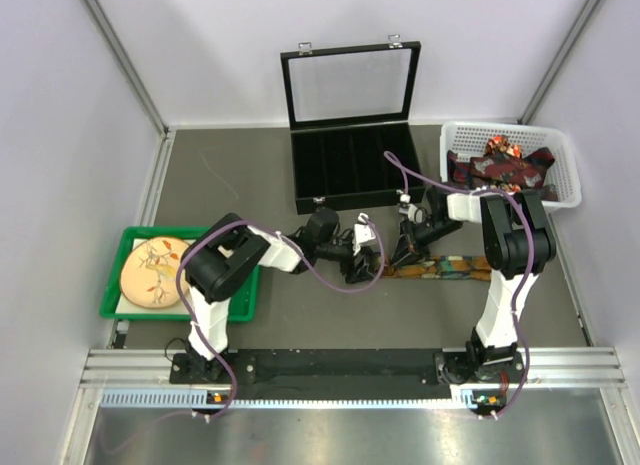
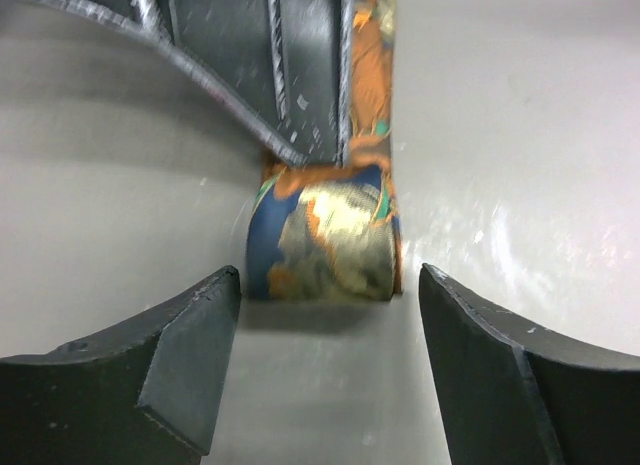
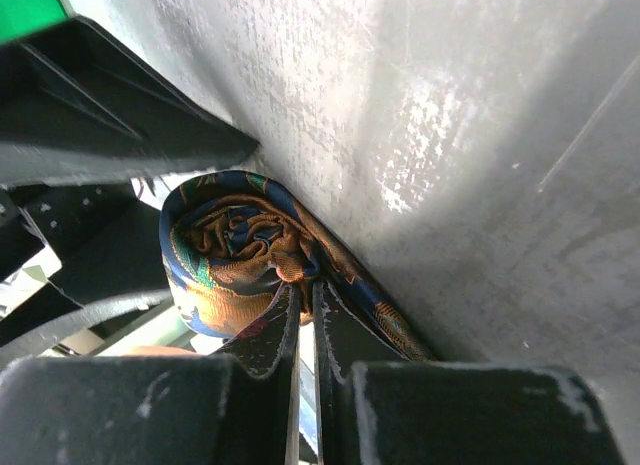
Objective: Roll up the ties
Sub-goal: Roll the tie at the center of the board.
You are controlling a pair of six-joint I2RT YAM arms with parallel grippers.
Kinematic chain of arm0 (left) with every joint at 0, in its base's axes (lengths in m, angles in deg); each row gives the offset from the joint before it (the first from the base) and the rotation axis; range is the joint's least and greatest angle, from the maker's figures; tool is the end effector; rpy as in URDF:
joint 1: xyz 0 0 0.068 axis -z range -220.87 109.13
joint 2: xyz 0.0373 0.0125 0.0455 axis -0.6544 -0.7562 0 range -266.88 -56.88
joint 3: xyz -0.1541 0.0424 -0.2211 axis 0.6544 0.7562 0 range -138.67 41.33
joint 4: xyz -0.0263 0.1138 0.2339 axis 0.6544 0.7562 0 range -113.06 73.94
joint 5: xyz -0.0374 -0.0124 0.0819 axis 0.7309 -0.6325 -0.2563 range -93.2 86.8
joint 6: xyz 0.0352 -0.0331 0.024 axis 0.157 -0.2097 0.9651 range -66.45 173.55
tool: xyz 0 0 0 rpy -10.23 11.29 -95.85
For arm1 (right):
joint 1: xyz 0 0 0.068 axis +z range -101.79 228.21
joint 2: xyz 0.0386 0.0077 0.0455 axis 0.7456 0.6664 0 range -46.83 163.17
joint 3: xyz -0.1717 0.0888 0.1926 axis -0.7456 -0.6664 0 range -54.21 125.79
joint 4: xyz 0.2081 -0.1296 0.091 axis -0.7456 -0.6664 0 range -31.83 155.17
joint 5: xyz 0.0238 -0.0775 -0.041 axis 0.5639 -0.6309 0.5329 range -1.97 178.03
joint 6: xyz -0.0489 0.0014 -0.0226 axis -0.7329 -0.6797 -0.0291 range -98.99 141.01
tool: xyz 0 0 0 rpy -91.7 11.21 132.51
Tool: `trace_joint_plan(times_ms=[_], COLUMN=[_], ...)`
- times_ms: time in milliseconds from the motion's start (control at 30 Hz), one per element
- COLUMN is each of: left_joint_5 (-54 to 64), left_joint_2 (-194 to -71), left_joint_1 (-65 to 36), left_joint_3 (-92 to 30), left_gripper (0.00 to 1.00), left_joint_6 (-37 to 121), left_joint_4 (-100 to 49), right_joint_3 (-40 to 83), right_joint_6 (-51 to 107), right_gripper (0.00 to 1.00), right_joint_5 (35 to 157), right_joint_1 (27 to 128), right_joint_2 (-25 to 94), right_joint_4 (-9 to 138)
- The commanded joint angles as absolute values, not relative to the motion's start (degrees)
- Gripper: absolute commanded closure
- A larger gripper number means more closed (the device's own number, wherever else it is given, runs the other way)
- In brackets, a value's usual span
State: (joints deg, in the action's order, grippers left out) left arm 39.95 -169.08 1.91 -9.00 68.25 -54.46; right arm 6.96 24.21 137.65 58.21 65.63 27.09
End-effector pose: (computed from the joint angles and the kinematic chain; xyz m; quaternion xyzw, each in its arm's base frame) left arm 0.2583 -0.2721 0.1194 0.5483 0.6200 -0.4216 0.3704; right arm 0.3124 0.0825 0.1069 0.0560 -0.9060 -0.4174 0.0434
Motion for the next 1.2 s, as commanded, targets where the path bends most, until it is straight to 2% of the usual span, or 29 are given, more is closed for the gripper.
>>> trace_joint_plan(times_ms=[0,200,233,300,333,433,567,600,633,733,900,967,1000,1067,1167], left_joint_5=[44.3,43.0,42.2,38.1,37.2,34.5,31.1,30.1,28.1,22.8,18.2,16.0,15.5,14.3,13.8], left_joint_2=[-173.9,-175.5,-175.8,-176.5,-176.7,-176.1,-173.3,-172.8,-172.3,-170.5,-170.0,-170.4,-170.7,-171.1,-171.5], left_joint_1=[3.1,4.2,4.4,5.0,5.0,5.1,5.3,5.4,5.7,6.6,8.2,9.0,9.2,9.8,10.1], left_joint_3=[-9.7,-10.4,-10.6,-12.2,-12.8,-13.6,-12.8,-12.5,-12.4,-12.6,-14.2,-15.6,-16.3,-18.1,-19.7], left_gripper=[0.25,0.26,0.28,0.40,0.53,0.69,0.78,0.80,0.81,0.82,0.82,0.82,0.81,0.81,0.80], left_joint_6=[61.1,59.9,60.4,62.8,63.6,67.3,72.6,73.6,74.5,77.7,80.6,81.6,81.9,82.6,84.4], left_joint_4=[-60.1,-61.4,-60.6,-58.2,-54.3,-49.1,-42.4,-41.3,-39.5,-32.7,-23.6,-21.1,-19.0,-17.5,-15.2], right_joint_3=[4.8,5.5,5.6,6.0,6.1,6.6,8.6,9.8,10.1,11.4,12.1,11.2,10.8,9.3,8.5], right_joint_6=[21.9,21.9,21.7,21.4,21.4,21.3,21.3,19.6,19.3,18.1,16.9,17.0,17.6,18.6,20.6], right_gripper=[1.00,1.00,1.00,1.00,1.00,1.00,0.98,0.94,0.85,0.75,0.67,0.60,0.53,0.49,0.48], right_joint_5=[127.7,128.1,128.2,128.9,129.1,130.2,131.5,132.3,132.6,133.7,137.5,140.0,140.8,143.6,144.5], right_joint_1=[59.2,59.3,59.3,59.3,59.2,59.3,59.3,59.1,58.8,57.6,55.3,55.2,55.2,55.2,56.2], right_joint_2=[67.5,67.8,67.9,68.1,68.2,68.1,68.1,68.0,66.9,64.2,58.6,57.4,57.2,57.3,59.3], right_joint_4=[32.2,31.8,31.6,31.0,30.8,30.1,28.1,27.1,25.3,21.3,16.8,16.5,16.7,18.8,20.7])
